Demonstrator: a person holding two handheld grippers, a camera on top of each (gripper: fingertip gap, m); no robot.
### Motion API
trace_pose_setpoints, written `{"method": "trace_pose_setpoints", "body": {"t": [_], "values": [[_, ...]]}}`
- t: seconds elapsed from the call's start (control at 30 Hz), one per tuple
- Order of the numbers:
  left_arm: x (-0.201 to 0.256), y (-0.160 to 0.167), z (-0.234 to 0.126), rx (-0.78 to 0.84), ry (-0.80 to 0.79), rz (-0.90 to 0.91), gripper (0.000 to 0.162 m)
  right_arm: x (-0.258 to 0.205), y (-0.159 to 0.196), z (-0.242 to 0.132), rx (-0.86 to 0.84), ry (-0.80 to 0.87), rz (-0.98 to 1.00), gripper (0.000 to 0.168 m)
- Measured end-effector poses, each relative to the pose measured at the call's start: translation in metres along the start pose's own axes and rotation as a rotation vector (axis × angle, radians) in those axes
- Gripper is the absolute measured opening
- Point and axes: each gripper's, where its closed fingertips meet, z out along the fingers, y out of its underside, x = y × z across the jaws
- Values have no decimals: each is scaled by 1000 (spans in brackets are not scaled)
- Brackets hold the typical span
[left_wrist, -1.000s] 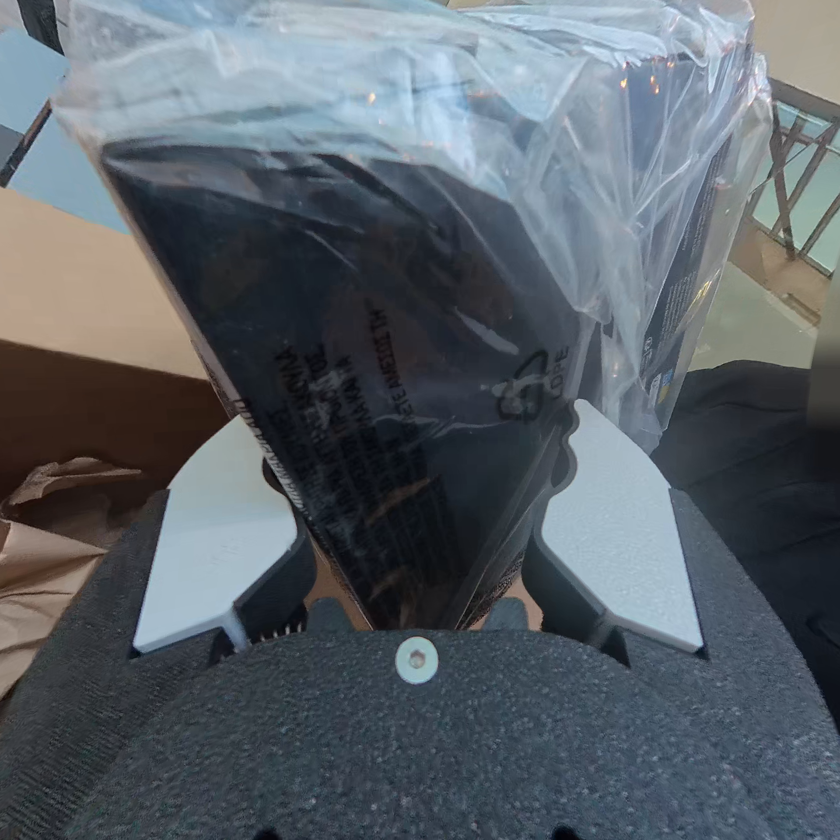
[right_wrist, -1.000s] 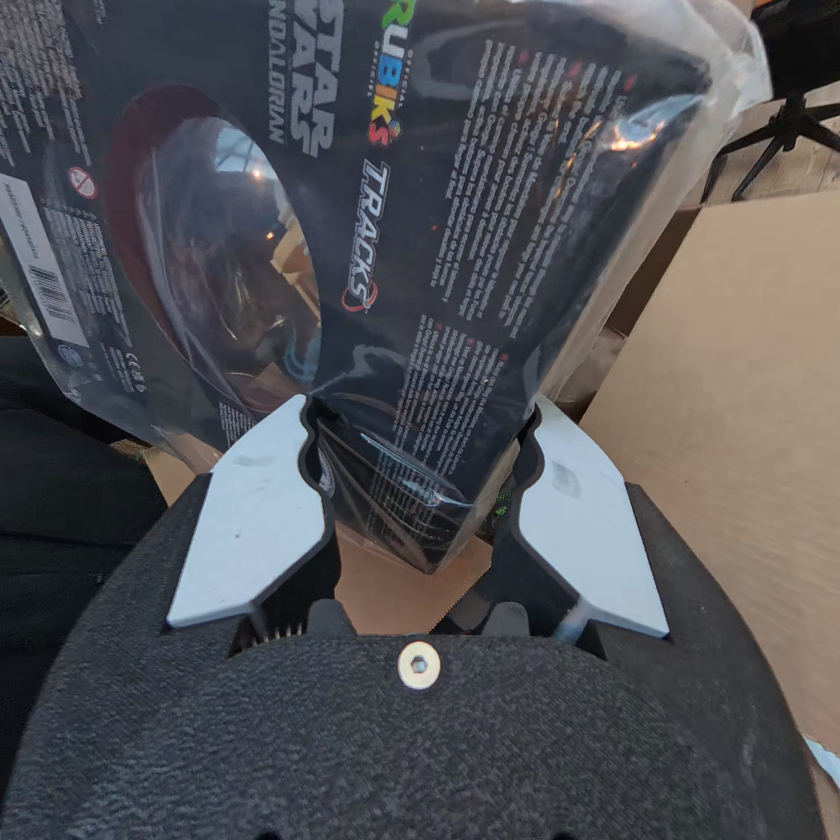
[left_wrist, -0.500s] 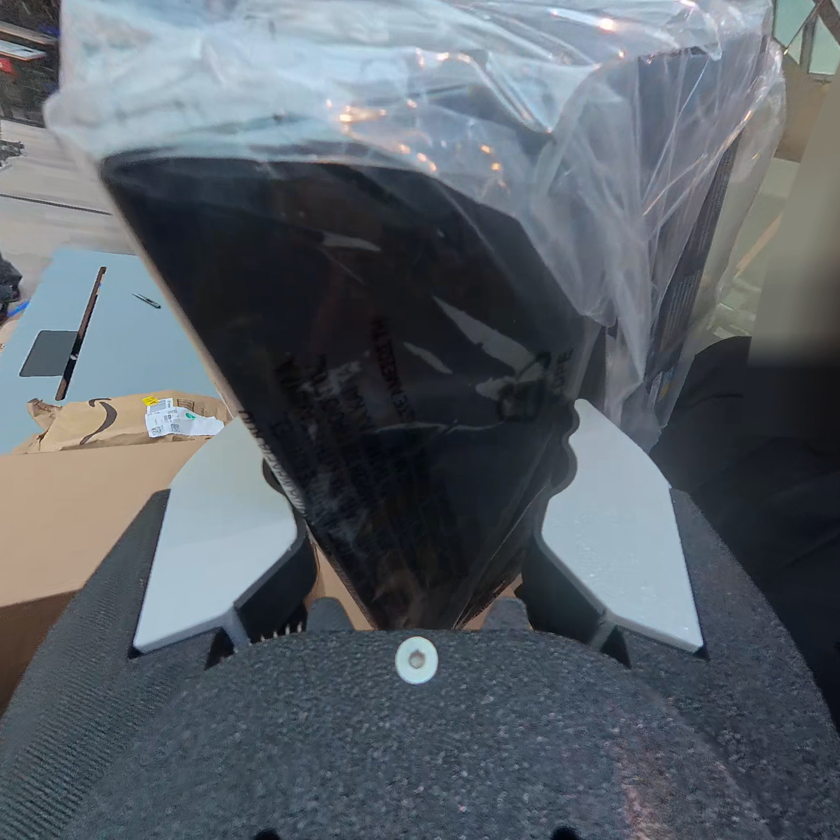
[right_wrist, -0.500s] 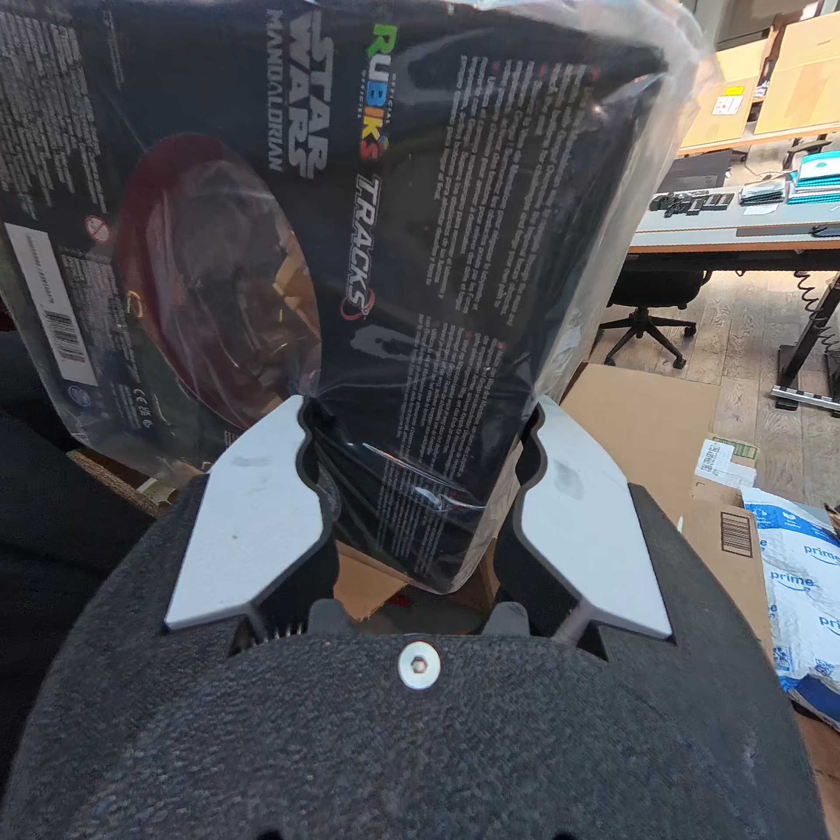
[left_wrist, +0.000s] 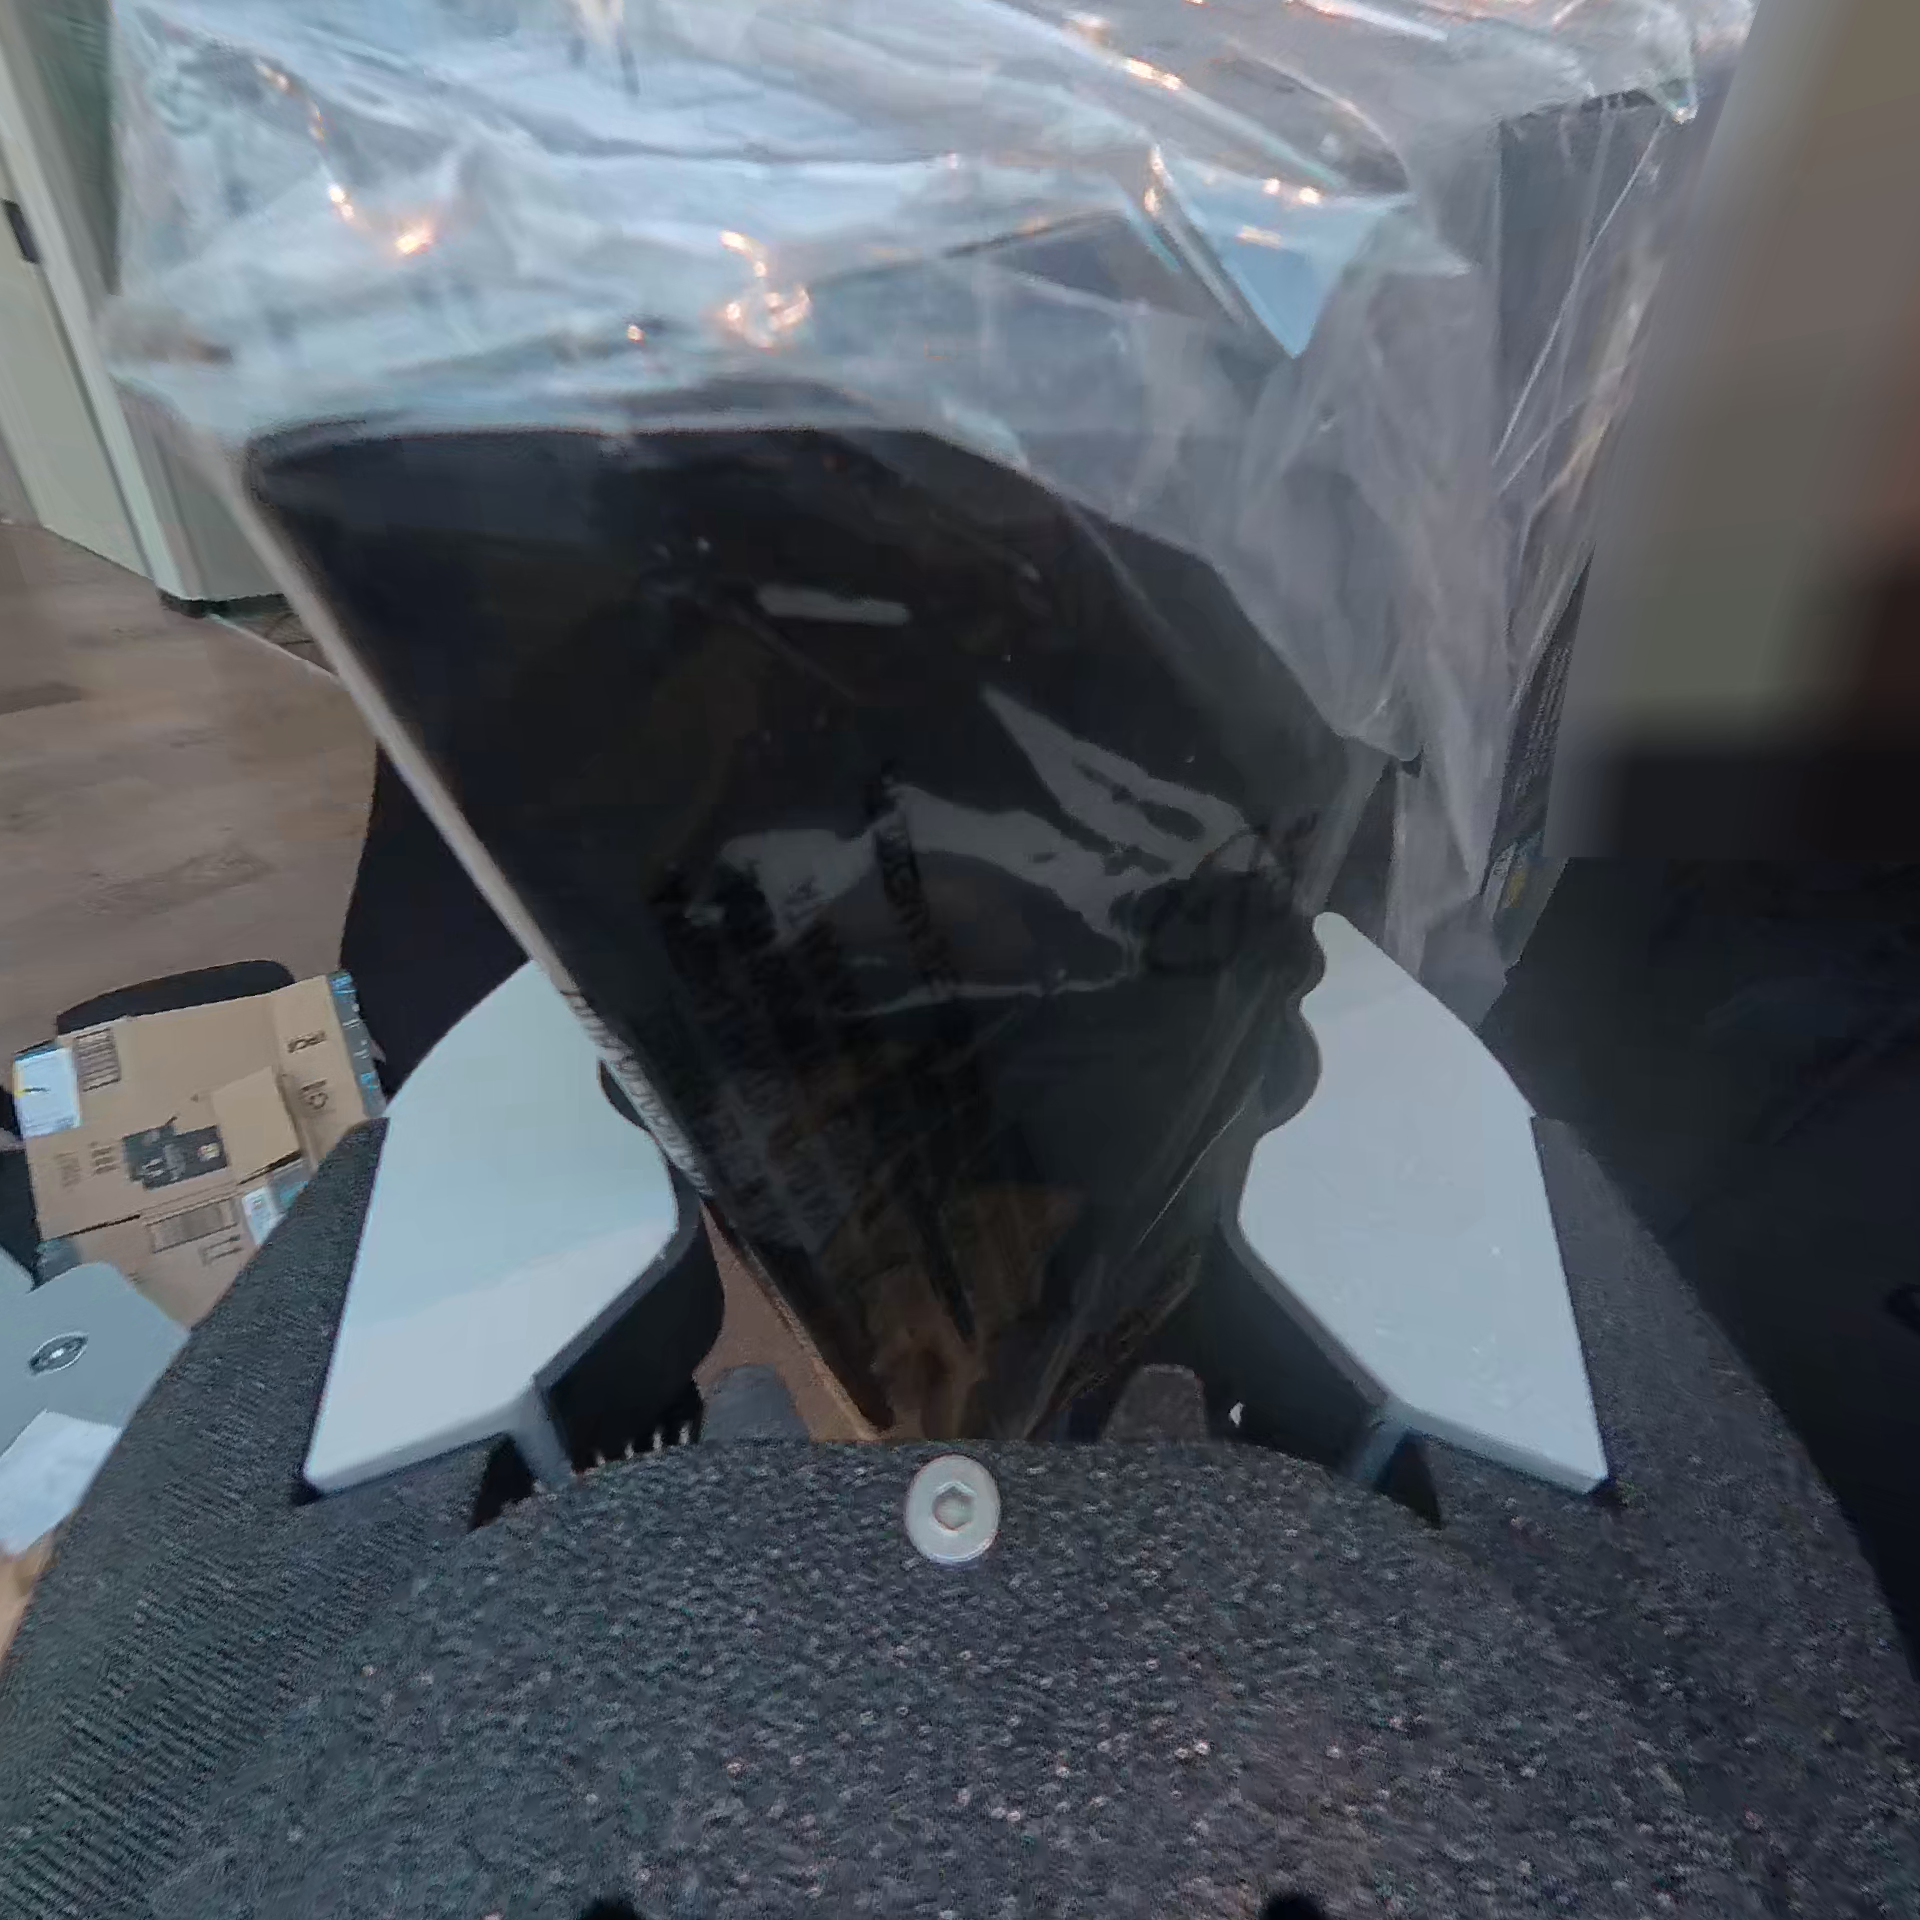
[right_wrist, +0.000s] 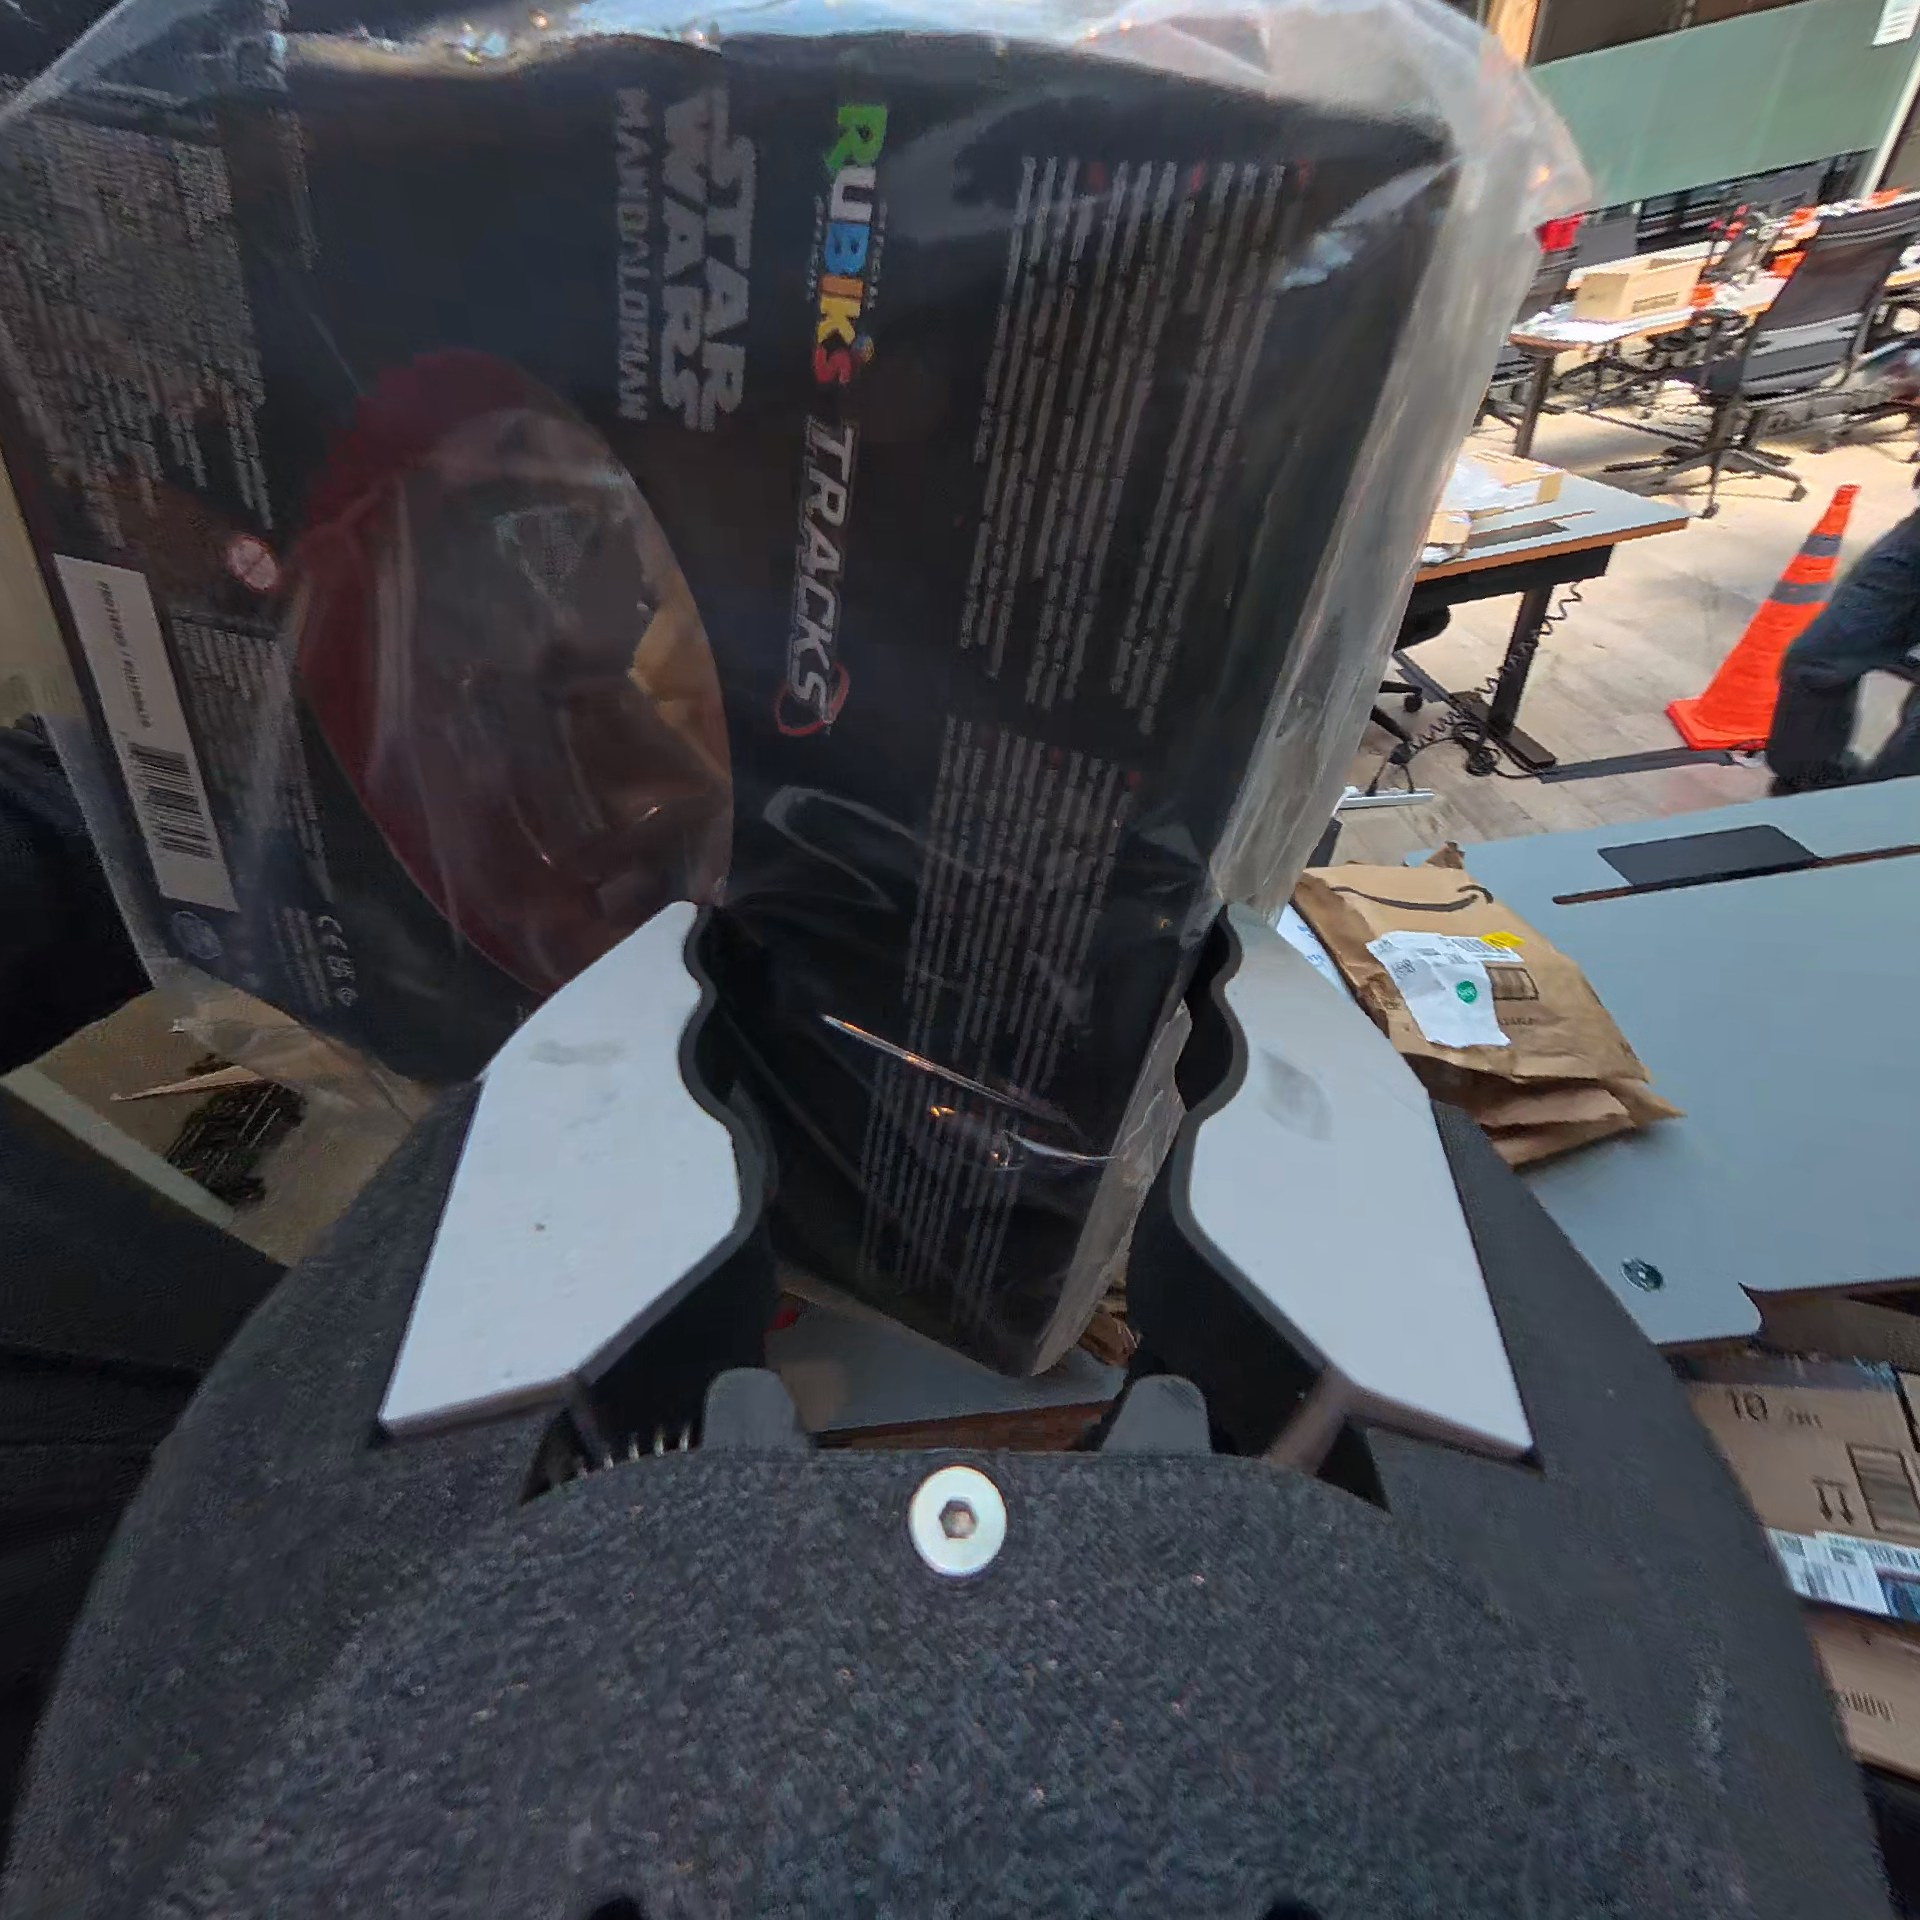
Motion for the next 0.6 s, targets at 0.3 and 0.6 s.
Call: {"method": "trace_pose_setpoints", "body": {"t": [0.3, 0.6], "values": [[-24, 0, 172, -72, 271, -54, 117, 60, 38, -159, 18, 257, 114, 86], [-92, 6, 401, -81, 410, -101, 117, 203, 83, -333, 1, 385, 189, 86]]}}
